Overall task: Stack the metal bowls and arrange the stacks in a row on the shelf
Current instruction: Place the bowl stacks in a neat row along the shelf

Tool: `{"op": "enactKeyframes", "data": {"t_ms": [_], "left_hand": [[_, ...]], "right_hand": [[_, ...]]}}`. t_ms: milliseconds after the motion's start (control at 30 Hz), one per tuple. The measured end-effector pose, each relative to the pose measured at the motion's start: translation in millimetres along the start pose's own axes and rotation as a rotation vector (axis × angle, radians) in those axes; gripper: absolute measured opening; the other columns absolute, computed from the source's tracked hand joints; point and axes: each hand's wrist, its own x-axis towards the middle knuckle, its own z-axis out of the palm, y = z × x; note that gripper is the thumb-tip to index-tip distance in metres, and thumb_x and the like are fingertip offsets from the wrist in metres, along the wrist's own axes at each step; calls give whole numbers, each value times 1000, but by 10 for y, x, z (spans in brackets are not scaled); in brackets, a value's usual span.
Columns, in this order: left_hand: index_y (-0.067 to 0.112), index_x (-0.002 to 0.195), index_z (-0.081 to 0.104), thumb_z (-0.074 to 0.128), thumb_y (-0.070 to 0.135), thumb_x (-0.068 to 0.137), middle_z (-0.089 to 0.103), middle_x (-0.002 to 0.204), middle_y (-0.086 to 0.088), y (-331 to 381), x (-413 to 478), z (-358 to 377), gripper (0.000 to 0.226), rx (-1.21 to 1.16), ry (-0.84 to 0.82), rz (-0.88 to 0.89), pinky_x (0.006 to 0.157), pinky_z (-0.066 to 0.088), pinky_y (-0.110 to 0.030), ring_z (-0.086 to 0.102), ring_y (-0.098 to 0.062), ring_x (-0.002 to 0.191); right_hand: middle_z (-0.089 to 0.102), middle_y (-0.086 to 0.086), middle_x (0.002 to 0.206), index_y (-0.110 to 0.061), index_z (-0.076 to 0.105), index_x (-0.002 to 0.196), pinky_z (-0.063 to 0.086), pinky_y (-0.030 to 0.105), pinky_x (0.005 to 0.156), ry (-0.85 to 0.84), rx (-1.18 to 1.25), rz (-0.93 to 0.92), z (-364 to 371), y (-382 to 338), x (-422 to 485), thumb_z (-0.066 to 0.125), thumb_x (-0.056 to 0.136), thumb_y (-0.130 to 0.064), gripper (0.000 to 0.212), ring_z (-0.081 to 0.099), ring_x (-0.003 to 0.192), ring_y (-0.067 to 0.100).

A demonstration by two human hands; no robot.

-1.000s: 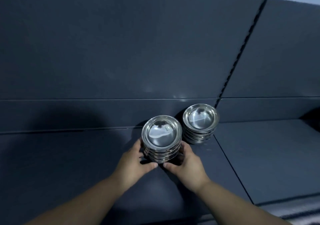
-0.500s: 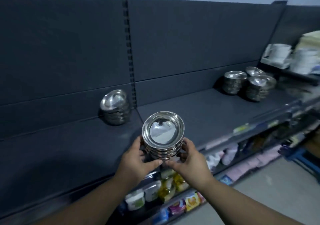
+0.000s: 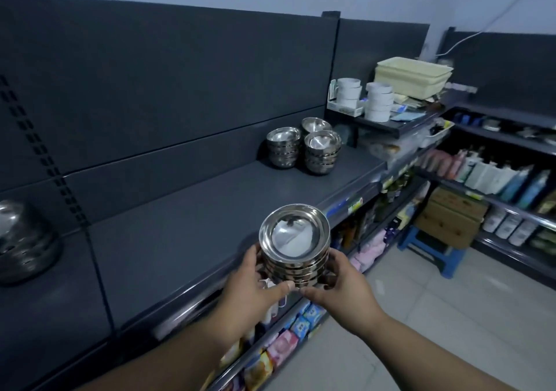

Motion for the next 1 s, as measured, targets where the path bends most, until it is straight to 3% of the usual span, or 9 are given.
{"op": "enactKeyframes", "data": {"t_ms": [200, 300, 400, 533, 667, 800, 933, 1000], "left_hand": [[43, 129, 35, 83, 22, 68, 69, 108, 10, 52, 1005, -75, 80, -47, -3, 8, 89, 55, -29, 68, -5, 98], [42, 135, 32, 84, 36, 58, 69, 111, 5, 61, 1496, -280, 93, -23, 8, -9, 92, 55, -31, 68, -7, 99], [45, 132, 30, 83, 29, 69, 67, 107, 9, 48, 1921, -497, 85, 52, 27, -30, 86, 53, -19, 66, -2, 97], [47, 134, 30, 81, 43, 65, 67, 107, 13, -52, 2393, -679, 86, 148, 78, -33, 92, 54, -31, 65, -3, 98], [40, 137, 32, 78, 54, 58, 68, 111, 9, -118, 2719, -753, 92, 184, 156, -65, 92, 53, -33, 65, -5, 100], [33, 139, 32, 75, 61, 50, 64, 118, 10, -179, 3006, -761, 103, 149, 207, -95, 94, 53, -36, 64, -7, 103], [35, 126, 39, 83, 30, 68, 61, 107, 22, -128, 3185, -738, 73, 190, 264, -83, 84, 49, -11, 61, 14, 90], [36, 123, 43, 83, 25, 69, 63, 106, 20, -101, 3249, -713, 68, 222, 331, -73, 80, 46, -4, 60, 16, 89]], "right_hand": [[64, -15, 119, -33, 40, 133, 53, 33, 96, 32, -32, 0, -43, -92, 941, 85, 58, -39, 88, 62, 108, 1], [61, -17, 119, -29, 39, 135, 51, 24, 93, -20, -50, 10, 34, -256, 1451, 86, 66, -29, 83, 59, 107, -2], [59, -12, 125, -28, 36, 138, 49, 22, 92, -83, -81, 26, 157, -398, 1971, 86, 66, -30, 87, 58, 112, 4], [62, -10, 124, -27, 36, 139, 50, 33, 100, -112, -96, 34, 323, -414, 2557, 86, 64, -31, 91, 59, 114, 5], [66, -12, 112, -28, 40, 135, 49, 31, 100, -140, -81, 34, 428, -388, 2970, 84, 67, -22, 82, 61, 109, 2], [67, -12, 117, -36, 36, 136, 48, 35, 103, -160, -57, 1, 504, -333, 3315, 81, 57, -39, 91, 61, 112, 2], [64, -14, 121, -33, 32, 141, 45, 29, 105, -198, -64, -49, 523, -320, 3599, 83, 66, -32, 91, 59, 115, 2], [62, -14, 124, -32, 29, 144, 43, 28, 107, -230, -55, -75, 499, -309, 3719, 82, 66, -34, 95, 57, 118, 2]]}}
